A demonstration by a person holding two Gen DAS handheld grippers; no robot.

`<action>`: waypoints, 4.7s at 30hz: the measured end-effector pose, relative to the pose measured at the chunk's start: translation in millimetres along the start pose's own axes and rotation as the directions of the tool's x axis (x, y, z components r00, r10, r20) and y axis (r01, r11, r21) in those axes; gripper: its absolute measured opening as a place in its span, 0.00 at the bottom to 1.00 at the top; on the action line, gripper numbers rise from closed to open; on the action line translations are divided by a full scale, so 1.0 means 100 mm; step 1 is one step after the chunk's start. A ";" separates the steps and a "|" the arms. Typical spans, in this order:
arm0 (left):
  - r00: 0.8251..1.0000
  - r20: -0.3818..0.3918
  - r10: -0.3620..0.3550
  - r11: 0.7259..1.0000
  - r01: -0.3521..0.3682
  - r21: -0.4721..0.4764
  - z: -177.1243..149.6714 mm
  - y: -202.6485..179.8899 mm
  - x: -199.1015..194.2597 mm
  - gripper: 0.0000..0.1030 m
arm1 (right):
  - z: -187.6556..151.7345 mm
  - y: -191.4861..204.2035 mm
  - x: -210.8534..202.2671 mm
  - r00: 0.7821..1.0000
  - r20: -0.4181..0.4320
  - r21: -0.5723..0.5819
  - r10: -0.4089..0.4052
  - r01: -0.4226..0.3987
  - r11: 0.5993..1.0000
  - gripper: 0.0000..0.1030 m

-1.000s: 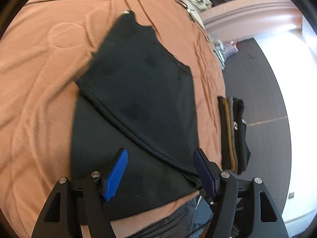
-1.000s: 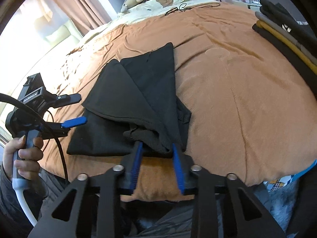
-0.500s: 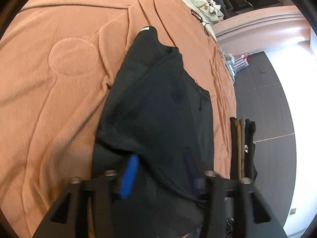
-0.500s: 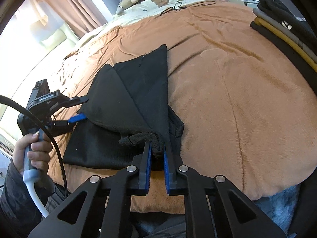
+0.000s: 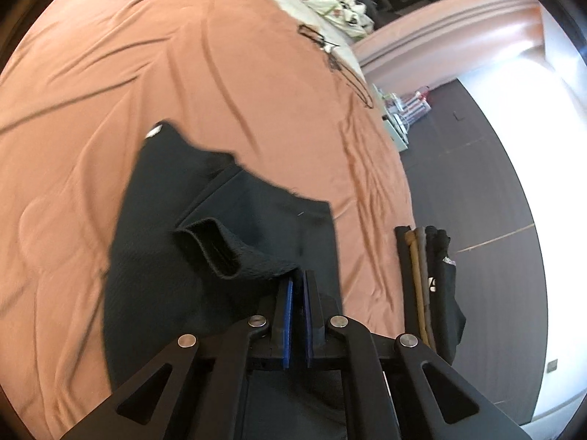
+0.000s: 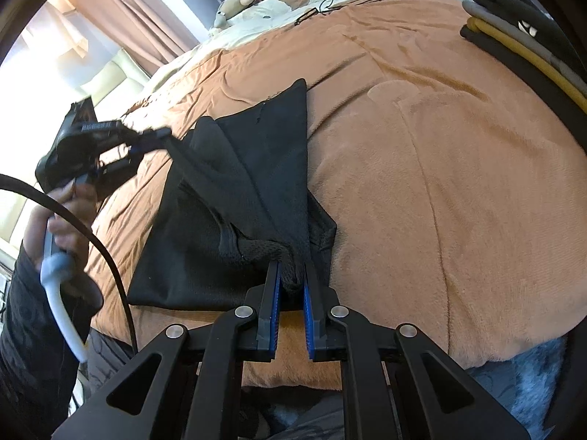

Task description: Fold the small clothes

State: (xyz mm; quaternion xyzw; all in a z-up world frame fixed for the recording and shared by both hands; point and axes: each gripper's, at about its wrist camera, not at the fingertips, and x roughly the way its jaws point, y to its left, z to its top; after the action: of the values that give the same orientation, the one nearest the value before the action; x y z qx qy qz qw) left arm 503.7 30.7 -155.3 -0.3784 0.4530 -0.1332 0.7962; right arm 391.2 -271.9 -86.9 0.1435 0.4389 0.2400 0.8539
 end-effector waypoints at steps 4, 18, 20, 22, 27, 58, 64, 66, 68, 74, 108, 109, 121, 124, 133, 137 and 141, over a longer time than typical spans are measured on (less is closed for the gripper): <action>1.000 -0.015 -0.001 0.999 0.002 0.050 0.15 -0.23 0.18 0.05 | 0.00 -0.04 -0.01 1.000 0.004 0.018 0.011 -0.011 1.000 0.08; 0.996 -0.077 0.040 0.984 -0.026 0.177 0.51 -0.76 0.92 0.05 | -0.05 -0.11 0.05 0.998 0.003 0.067 0.062 -0.062 0.996 0.06; 0.995 -0.086 0.056 0.982 -0.039 0.187 0.53 -0.78 0.99 0.05 | -0.06 -0.13 0.06 0.998 0.000 0.071 0.066 -0.066 0.995 0.06; 0.991 -0.101 0.090 0.980 -0.071 0.185 0.54 -0.76 1.02 0.05 | -0.06 -0.14 0.06 0.997 -0.004 0.077 0.071 -0.071 0.995 0.06; 0.972 -0.145 0.184 0.974 -0.160 0.160 0.49 -0.55 1.11 0.14 | -0.05 -0.15 0.08 0.997 -0.005 0.076 0.082 -0.081 0.994 0.06; 0.969 -0.072 0.238 0.955 -0.220 0.198 0.52 -0.65 1.08 0.04 | -0.10 -0.19 0.11 0.994 -0.002 0.106 0.105 -0.104 0.989 0.06; 0.974 -0.073 0.216 0.943 -0.189 0.275 0.58 -0.89 1.26 0.04 | -0.10 -0.20 0.07 0.988 0.008 0.119 0.151 -0.151 0.981 0.04; 0.971 -0.076 0.228 0.936 -0.197 0.292 0.59 -0.94 1.37 0.04 | -0.11 -0.20 0.08 0.985 0.005 0.126 0.172 -0.171 0.977 0.04; 0.970 -0.078 0.231 0.933 -0.198 0.299 0.60 -0.94 1.45 0.04 | -0.12 -0.21 0.13 0.983 -0.005 0.139 0.185 -0.183 0.973 0.03; 0.960 -0.120 0.251 0.931 -0.205 0.302 0.57 -0.89 1.67 0.05 | -0.15 -0.29 0.23 0.986 -0.026 0.168 0.167 -0.161 0.973 0.03; 0.923 -0.171 0.346 0.924 -0.303 0.234 0.17 0.21 0.41 0.56 | -0.08 -0.17 0.06 0.998 -0.016 0.118 0.059 -0.056 0.991 0.37; 0.921 -0.181 0.345 0.925 -0.300 0.233 0.14 0.22 0.43 0.56 | -0.08 -0.17 0.05 0.998 -0.014 0.116 0.061 -0.059 0.991 0.38; 0.923 -0.263 0.279 0.950 -0.225 0.218 0.08 0.17 0.59 0.27 | 0.06 -0.01 0.18 0.998 -0.061 -0.010 -0.011 0.010 1.000 0.38; 0.931 -0.281 0.234 0.963 -0.183 0.197 0.13 0.14 0.65 0.11 | 0.10 0.02 0.21 0.998 -0.059 -0.021 -0.018 0.017 1.000 0.38; 0.951 -0.263 0.166 0.974 -0.117 0.194 0.37 -0.21 0.90 0.11 | 0.14 -0.16 0.17 1.000 -0.010 0.050 -0.025 0.026 0.998 0.38; 0.957 -0.246 0.153 0.975 -0.106 0.194 0.46 -0.32 1.03 0.11 | 0.12 -0.25 0.12 0.999 0.004 0.079 -0.031 0.031 0.996 0.38; 0.960 -0.216 0.180 0.968 -0.134 0.210 0.52 -0.39 1.11 0.13 | 0.10 -0.30 0.06 1.000 0.009 0.093 -0.024 0.023 0.995 0.38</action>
State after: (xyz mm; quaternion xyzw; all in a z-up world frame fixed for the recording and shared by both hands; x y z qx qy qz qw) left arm 613.1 -32.0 -180.0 -0.2437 0.5571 -0.1562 0.7784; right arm 410.6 -294.3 -99.1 0.1791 0.4470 0.2086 0.8512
